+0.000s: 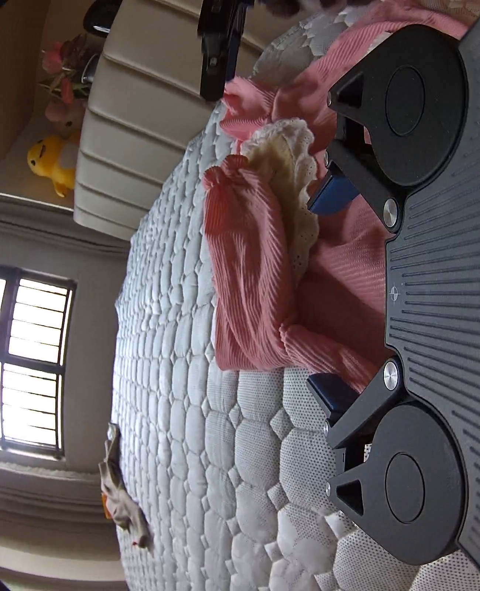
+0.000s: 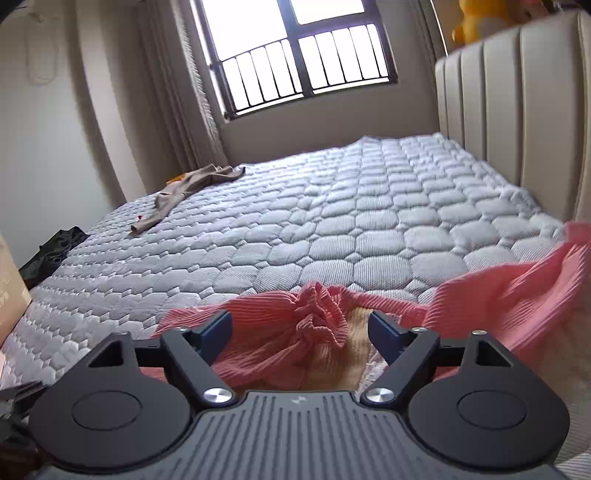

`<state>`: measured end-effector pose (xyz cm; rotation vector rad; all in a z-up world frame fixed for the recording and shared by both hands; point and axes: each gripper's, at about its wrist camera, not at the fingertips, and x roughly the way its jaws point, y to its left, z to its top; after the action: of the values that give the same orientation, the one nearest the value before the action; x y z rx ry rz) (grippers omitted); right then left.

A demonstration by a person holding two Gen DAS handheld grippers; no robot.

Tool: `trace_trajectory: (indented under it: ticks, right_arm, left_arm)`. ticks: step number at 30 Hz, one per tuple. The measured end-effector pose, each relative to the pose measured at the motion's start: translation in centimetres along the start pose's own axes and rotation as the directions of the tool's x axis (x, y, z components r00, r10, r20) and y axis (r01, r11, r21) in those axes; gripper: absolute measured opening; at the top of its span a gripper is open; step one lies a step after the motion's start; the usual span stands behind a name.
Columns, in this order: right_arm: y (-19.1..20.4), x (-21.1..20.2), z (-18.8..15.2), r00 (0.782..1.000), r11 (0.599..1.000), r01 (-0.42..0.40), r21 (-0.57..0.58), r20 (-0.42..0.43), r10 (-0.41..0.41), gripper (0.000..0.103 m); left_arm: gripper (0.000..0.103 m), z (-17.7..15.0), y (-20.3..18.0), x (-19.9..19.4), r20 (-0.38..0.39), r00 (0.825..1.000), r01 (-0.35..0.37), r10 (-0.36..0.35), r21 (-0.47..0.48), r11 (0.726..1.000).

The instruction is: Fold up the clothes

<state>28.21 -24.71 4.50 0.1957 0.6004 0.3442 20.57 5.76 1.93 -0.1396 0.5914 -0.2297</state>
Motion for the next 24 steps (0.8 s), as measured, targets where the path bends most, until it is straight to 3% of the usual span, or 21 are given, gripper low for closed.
trace_trajectory:
  ticks: [3, 5, 7, 11, 13, 14, 17, 20, 24]
  right_arm:
    - [0.1, 4.3, -0.9, 0.998, 0.999, 0.043, 0.028, -0.046, -0.042, 0.070]
    - [0.2, 4.9, -1.3, 0.998, 0.998, 0.008, 0.062, -0.056, -0.005, 0.030]
    - [0.6, 4.1, -1.0, 1.000, 0.998, -0.003, 0.056, -0.021, 0.004, 0.019]
    - [0.9, 2.2, -0.3, 0.992, 0.990, 0.121, -0.071, 0.036, -0.119, 0.019]
    - [0.1, 3.3, -1.2, 0.980, 0.974, 0.193, -0.119, -0.031, -0.198, 0.021]
    - [-0.5, 3.9, -1.7, 0.973, 0.969, 0.212, -0.129, -0.067, -0.222, 0.027]
    - [-2.7, 1.8, -2.2, 0.986, 0.985, 0.163, -0.060, -0.023, -0.164, 0.033]
    - [-7.3, -0.5, -1.1, 0.952, 0.953, 0.294, 0.075, 0.070, -0.299, 0.049]
    - [-13.5, -3.6, 0.5, 0.861, 0.861, 0.432, 0.269, 0.161, -0.482, 0.055]
  left_arm:
    - [0.098, 0.3, 0.4, -0.9, 0.018, 1.000, 0.021, -0.021, -0.005, 1.000]
    - [0.099, 0.5, 0.6, -1.4, 0.027, 0.999, 0.021, -0.021, -0.003, 1.000]
    - [0.100, 0.8, 1.0, -1.7, 0.036, 0.999, 0.019, -0.019, -0.002, 1.000]
    - [0.101, 2.0, 1.0, -0.9, 0.067, 0.997, 0.032, -0.031, -0.015, 0.999]
    - [0.101, 2.5, 0.4, 0.1, 0.086, 0.995, 0.060, -0.057, -0.031, 0.998]
    - [0.102, 2.3, 0.1, 1.0, 0.083, 0.995, 0.058, -0.055, -0.034, 0.998]
    - [0.102, 1.5, -0.6, 3.5, 0.072, 0.996, 0.046, -0.043, -0.040, 0.998]
    - [0.102, 1.0, -0.6, 4.6, 0.068, 0.997, 0.045, -0.041, -0.060, 0.997]
    - [0.102, 0.5, 0.0, 4.9, 0.068, 0.997, 0.050, -0.044, -0.098, 0.994]
